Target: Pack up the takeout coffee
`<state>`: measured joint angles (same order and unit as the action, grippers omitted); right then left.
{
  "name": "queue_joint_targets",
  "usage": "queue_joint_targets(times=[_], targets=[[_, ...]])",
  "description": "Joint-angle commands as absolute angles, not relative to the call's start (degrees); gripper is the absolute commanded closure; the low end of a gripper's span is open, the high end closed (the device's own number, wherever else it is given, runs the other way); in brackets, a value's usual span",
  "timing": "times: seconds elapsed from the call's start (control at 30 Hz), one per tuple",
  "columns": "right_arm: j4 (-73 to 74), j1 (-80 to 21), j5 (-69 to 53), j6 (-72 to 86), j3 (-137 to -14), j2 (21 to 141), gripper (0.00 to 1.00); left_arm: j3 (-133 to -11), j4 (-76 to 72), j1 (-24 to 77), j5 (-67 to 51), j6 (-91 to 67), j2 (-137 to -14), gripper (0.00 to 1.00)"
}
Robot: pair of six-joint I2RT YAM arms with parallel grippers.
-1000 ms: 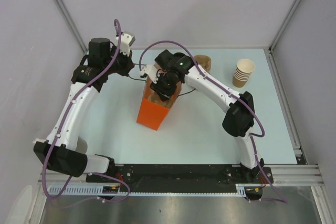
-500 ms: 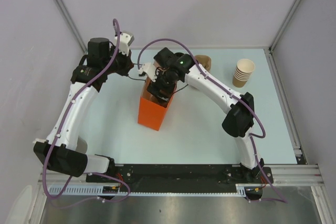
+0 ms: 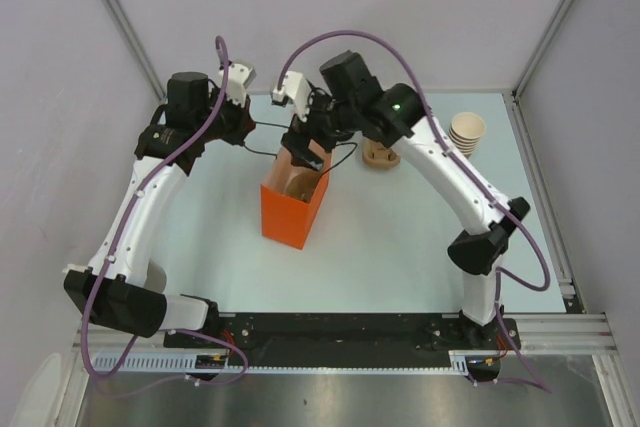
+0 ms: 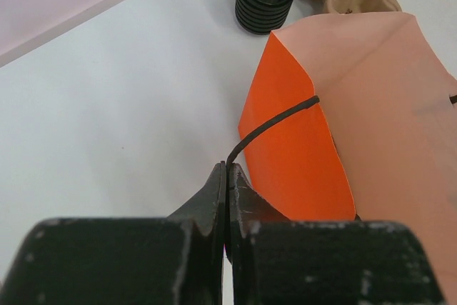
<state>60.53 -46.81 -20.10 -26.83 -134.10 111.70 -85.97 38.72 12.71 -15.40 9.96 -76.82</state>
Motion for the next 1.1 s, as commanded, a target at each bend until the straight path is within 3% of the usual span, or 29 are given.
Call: queue_joint_targets(times=[0.0,0.23,0.37,0.57,0.9,1.07], targets=[[58.53,-46.58,-21.71,-27.42,-136.76,103.02,0.02,-88.15,40.08,12.3,-17.31,9.49,-76.73,0.97],[55.38,-45.53,-19.52,-32.15,-124.04,89.33,0.02,-92.19,43.15,12.3,-18.63,10.9,-78.57,0.93],[48.28,-44.83,-16.53,-35.32,-107.46,82.64,0.03,-93.34,44.21,12.3,-19.16,10.9,-79.36,0.93],[38.77,-43.25,-11.87,-40.59,-92.31,75.86,0.05,-94.48,45.44,12.3,-20.04,10.37,-80.33,0.93],[34.28,-39.38,-15.64,-43.76,-90.35,75.14,0.12,-95.01,45.88,12.3,-20.74,9.67,-80.86,0.93],[35.68,-39.46,-19.94,-44.3,-90.18,75.23,0.3,-95.54,46.32,12.3,-20.57,9.67,-81.47,0.93]])
